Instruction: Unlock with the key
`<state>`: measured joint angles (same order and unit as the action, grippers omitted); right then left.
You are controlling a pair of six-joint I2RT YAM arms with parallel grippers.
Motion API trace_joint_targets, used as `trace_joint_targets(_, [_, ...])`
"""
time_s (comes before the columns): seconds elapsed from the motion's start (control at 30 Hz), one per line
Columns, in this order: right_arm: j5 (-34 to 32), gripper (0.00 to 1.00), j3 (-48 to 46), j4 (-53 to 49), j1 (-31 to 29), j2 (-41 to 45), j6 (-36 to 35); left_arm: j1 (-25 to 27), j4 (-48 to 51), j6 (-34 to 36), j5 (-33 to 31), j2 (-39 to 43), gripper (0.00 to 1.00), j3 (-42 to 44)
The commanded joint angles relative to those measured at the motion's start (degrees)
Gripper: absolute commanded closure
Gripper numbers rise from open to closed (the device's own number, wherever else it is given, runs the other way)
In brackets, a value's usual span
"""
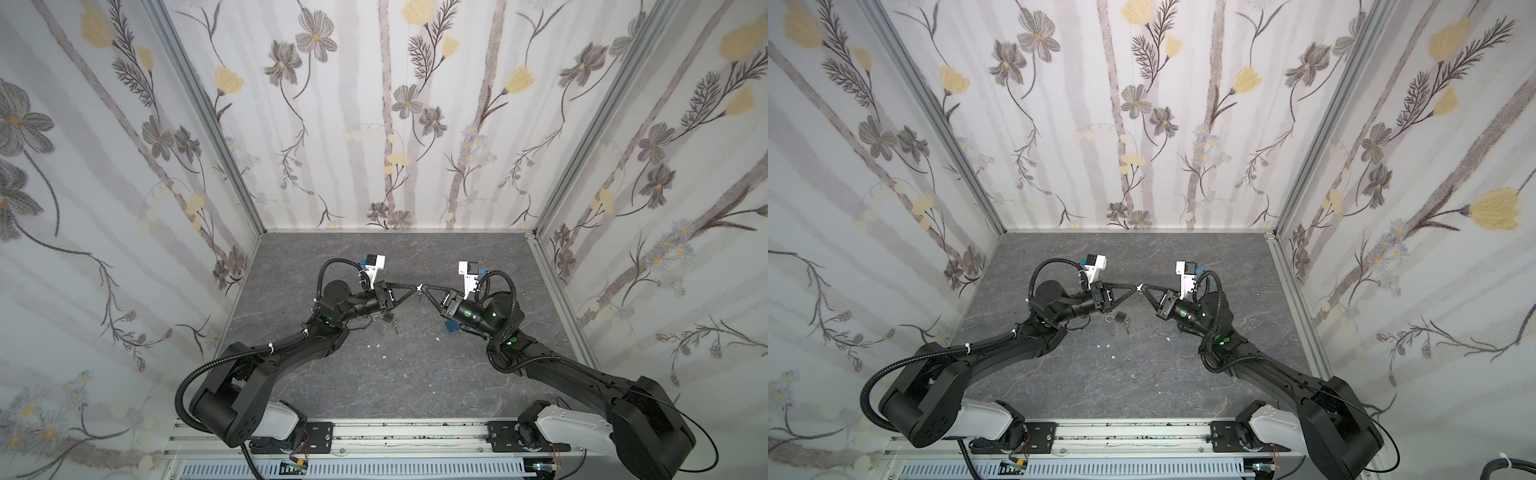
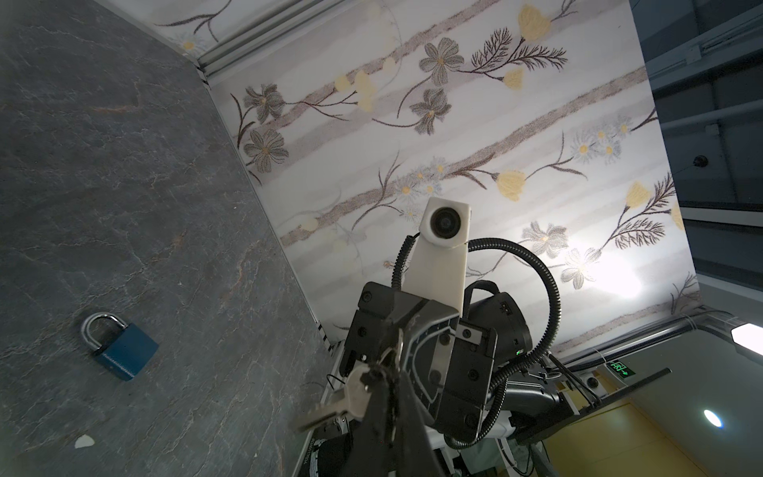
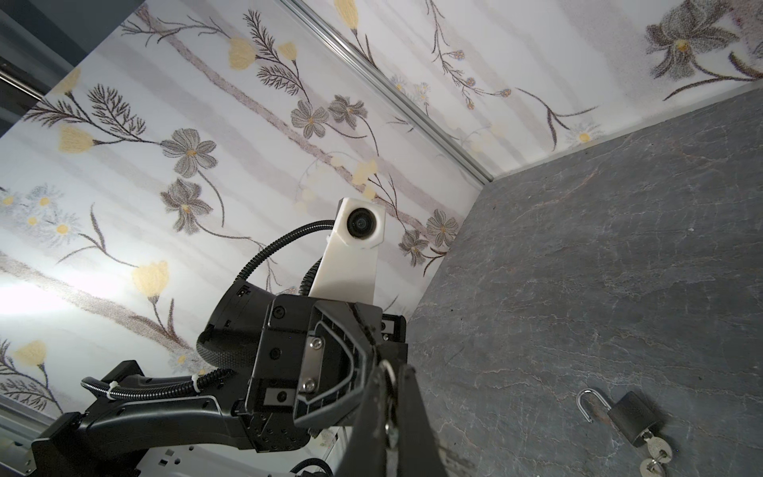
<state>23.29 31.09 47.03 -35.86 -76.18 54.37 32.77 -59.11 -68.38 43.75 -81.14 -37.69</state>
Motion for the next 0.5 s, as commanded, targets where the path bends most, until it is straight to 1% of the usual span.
trace_joint_targets(0.0, [0.6, 1.00, 0.2, 0.5, 0.1, -0.4, -0.4, 0.1, -3.7, -0.6, 2.7, -0.2, 1.00, -0.8])
trace_joint_targets(0.07, [1.6, 0.99, 0.5, -1.9, 0.0, -0.1, -1.7, 0.1, -1.7, 0.3, 3.1, 0.3, 1.00, -1.1])
trace_joint_targets(0.1, [1.8, 0.94, 0.6, -3.3, 0.1, 0.1, -2.4, 0.1, 0.3, 1.1, 3.4, 0.6, 1.00, -1.4])
trace_joint_targets(0.17, [1.8, 0.79, 0.6, -6.7, 0.4, 1.4, -3.9, 0.0, 6.8, 4.4, 4.2, 1.8, 1.00, -2.3])
trace_joint_targets(0.23, [1.9, 0.70, 0.6, -10.2, 1.1, 2.7, -5.6, 0.0, 15.4, 9.0, 5.1, 3.4, 1.00, -3.8])
trace_joint_targets(0.3, [1.9, 0.66, 0.7, -13.6, 1.9, 4.4, -7.2, 0.1, 25.6, 14.8, 5.9, 5.0, 1.00, -5.8])
trace_joint_targets(0.37, [3.6, 0.64, 0.8, -15.8, 2.9, 5.6, -8.5, 0.0, 36.6, 21.2, 6.7, 6.3, 1.00, -8.4])
trace_joint_targets(0.47, [7.6, 0.61, 1.6, -18.2, 3.9, 6.2, -10.1, 0.1, 46.6, 27.2, 7.8, 7.4, 1.00, -11.0])
